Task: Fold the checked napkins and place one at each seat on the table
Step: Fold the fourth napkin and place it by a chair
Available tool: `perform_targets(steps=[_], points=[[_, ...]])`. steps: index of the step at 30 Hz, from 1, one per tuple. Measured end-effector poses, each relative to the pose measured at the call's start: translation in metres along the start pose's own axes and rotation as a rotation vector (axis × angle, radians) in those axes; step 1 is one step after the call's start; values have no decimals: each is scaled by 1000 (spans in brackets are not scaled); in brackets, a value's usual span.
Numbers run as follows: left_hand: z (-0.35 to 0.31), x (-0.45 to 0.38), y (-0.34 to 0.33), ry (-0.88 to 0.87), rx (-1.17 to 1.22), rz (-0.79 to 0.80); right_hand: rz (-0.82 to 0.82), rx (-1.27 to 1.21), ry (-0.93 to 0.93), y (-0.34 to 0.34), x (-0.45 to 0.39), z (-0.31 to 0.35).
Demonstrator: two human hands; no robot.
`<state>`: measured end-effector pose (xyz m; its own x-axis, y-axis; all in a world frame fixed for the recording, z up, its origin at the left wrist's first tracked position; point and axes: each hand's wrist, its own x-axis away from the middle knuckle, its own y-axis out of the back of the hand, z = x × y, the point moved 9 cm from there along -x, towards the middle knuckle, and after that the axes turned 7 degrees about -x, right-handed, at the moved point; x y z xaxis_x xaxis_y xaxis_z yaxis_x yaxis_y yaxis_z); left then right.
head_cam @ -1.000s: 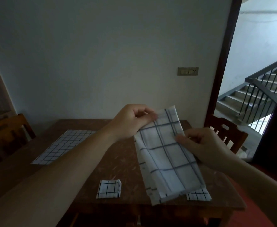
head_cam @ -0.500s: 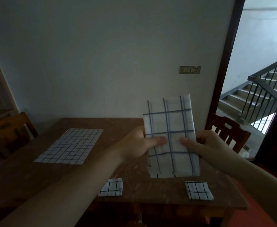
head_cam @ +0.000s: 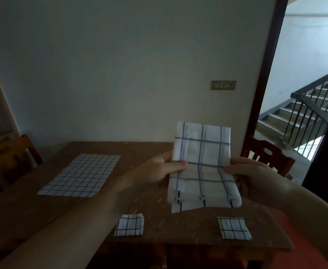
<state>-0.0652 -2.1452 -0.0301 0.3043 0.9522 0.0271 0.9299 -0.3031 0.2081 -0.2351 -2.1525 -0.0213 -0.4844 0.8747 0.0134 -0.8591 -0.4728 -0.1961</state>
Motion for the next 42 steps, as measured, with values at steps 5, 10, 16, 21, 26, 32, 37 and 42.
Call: perform_targets(steps=[5,10,16,21,26,32,37,42], points=[[-2,-1,-4,-3,176,8,-27,-79,-64,2,-3,-12],[-6,-1,1,-74,266,9,118,-158,81,-8,-9,2],[-5,-1,7,-92,282,-48,95,29,199,-2,-12,15],[11,4,-2,128,182,41,73,438,330,-9,-6,32],[6,6,1,84,-11,-1,226,745,348,-16,-7,31],[1,16,-7,-4,-367,125,205,814,140,-19,-7,16],[-6,14,-22,-69,-366,143,-97,1057,407,-43,-8,29],[6,18,-14,-24,-381,155,-249,993,501,-35,-6,33]])
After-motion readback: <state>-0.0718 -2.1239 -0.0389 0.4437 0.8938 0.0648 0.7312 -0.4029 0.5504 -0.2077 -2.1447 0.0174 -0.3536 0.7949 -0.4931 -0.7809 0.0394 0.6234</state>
